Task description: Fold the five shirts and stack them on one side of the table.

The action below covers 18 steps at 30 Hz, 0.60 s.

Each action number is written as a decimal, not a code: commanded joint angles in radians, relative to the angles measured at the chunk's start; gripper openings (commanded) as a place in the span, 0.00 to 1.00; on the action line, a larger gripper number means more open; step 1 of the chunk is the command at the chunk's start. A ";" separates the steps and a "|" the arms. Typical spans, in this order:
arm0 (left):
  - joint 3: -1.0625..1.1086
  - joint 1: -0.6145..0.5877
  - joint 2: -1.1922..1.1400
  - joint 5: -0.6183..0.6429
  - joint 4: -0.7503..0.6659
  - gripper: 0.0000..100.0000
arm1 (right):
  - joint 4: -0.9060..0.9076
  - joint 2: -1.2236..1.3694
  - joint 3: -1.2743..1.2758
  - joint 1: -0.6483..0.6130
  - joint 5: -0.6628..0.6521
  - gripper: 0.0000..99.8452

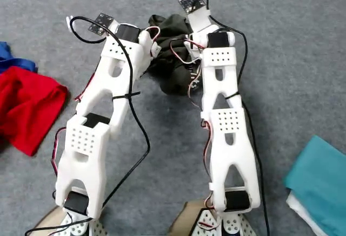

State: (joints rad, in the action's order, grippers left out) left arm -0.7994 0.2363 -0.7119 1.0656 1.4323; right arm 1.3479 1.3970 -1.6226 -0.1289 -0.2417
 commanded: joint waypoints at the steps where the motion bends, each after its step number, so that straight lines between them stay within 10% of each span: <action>1: -0.046 0.009 -0.004 0.011 -0.026 0.24 | -0.031 -0.019 -0.047 0.050 0.046 0.00; 18: -0.069 0.025 -0.039 -0.023 -0.046 0.16 | -0.008 -0.013 -0.042 0.044 0.040 0.01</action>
State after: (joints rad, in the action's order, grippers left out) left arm -0.8209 0.2501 -0.7702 1.0533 1.3970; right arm 1.3357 1.3970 -1.6226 -0.1028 -0.2002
